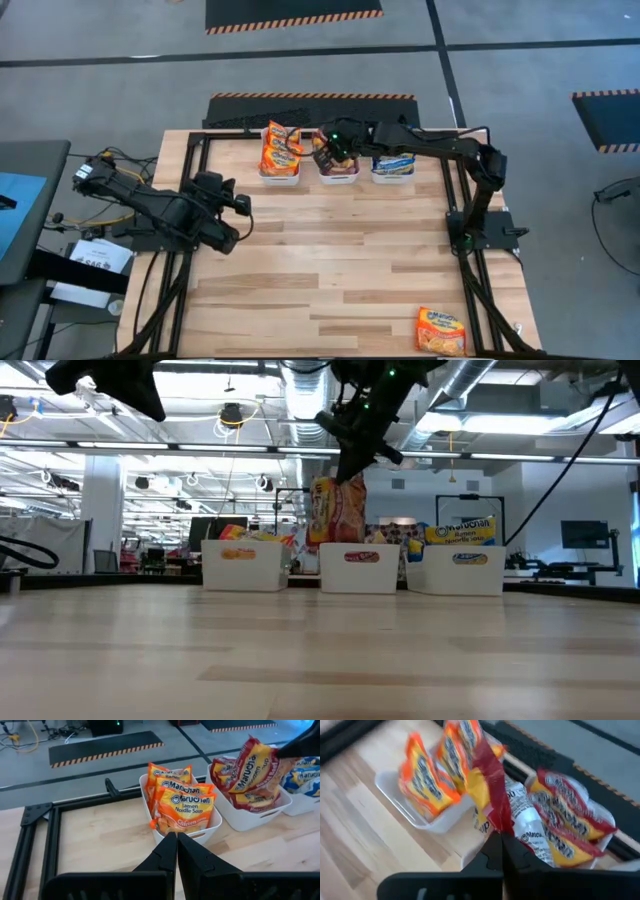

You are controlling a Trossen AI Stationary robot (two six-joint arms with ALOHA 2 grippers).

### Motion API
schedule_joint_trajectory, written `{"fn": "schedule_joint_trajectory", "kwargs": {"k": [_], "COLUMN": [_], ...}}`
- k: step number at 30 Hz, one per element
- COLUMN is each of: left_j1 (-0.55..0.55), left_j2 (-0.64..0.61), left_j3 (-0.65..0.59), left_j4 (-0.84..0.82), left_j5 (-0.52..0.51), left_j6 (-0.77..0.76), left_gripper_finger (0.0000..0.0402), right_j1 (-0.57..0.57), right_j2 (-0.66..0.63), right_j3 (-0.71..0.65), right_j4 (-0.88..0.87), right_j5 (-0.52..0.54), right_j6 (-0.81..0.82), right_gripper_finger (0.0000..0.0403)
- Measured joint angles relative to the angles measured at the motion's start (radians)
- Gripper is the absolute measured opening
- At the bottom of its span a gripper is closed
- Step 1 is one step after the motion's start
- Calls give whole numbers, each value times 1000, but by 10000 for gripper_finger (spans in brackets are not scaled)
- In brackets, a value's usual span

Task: Sort Maruchan noodles
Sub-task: Put the red noodle pack into the middle white bin

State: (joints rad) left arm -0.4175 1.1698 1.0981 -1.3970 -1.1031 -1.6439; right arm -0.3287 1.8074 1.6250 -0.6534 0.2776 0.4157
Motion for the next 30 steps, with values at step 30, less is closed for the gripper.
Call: {"fn": "schedule_joint_trajectory", "kwargs": {"k": [30], "left_j1": [0], "left_j2": [1], "left_j3": [0], "left_j4": [1], "left_j5": [51], "left_j6": [62], "left_gripper_finger": [0], "right_j1": [44], "right_j2": [-3], "right_j3": [-1], "right_j4": [-5], "right_j5": [81], "right_j6": [9], "right_gripper_finger": [4]}}
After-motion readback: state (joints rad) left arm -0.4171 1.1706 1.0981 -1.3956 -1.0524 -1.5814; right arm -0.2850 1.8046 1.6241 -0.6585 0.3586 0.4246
